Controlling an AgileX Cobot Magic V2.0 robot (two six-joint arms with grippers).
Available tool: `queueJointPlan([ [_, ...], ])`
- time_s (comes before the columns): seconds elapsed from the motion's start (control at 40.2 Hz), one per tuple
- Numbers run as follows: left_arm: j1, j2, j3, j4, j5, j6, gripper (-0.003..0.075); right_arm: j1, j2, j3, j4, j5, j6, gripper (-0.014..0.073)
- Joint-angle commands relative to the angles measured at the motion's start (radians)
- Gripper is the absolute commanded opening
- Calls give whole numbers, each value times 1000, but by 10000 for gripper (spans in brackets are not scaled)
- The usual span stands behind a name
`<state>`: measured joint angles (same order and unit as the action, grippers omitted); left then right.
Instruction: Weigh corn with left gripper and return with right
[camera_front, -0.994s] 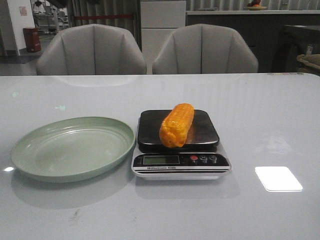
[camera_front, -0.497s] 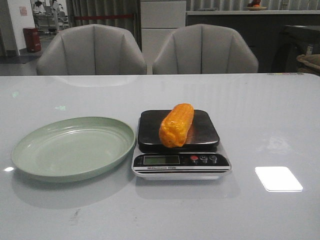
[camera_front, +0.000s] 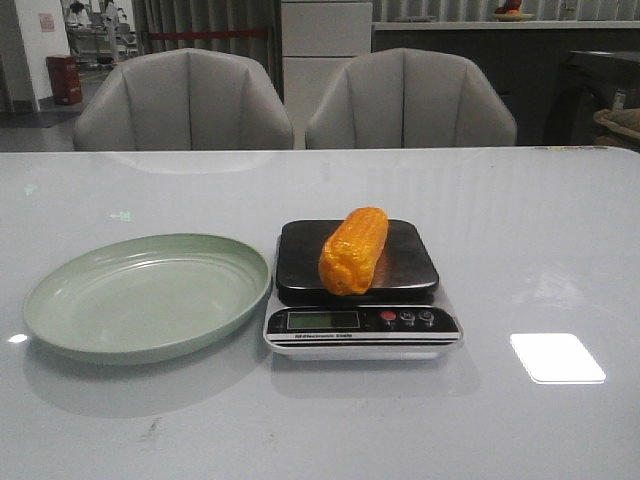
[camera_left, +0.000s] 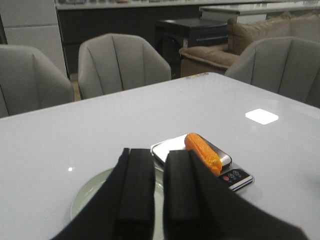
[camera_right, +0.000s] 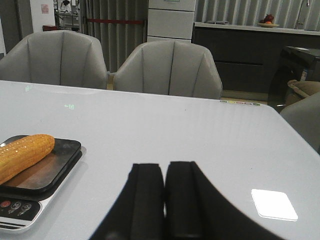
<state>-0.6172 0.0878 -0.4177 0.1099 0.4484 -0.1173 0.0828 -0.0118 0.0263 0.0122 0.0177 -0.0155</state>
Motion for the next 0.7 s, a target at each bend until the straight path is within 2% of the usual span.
queueJointPlan([
  [0.0,0,-44,-11,7,-86,10,120,-3,-18,4,-12,-79,-2,166],
  [0.348,0,-59,-1,8,-103,10,114,-3,-18,-9,-12,-156,42,166],
  [0.497,0,-59,-1,8,-103,10,114,-3,28,-85,-12,-105,44,166],
  [0.671,0,-59,-1,8,-103,10,114,-3,179,-215,-12,-89,44,166],
])
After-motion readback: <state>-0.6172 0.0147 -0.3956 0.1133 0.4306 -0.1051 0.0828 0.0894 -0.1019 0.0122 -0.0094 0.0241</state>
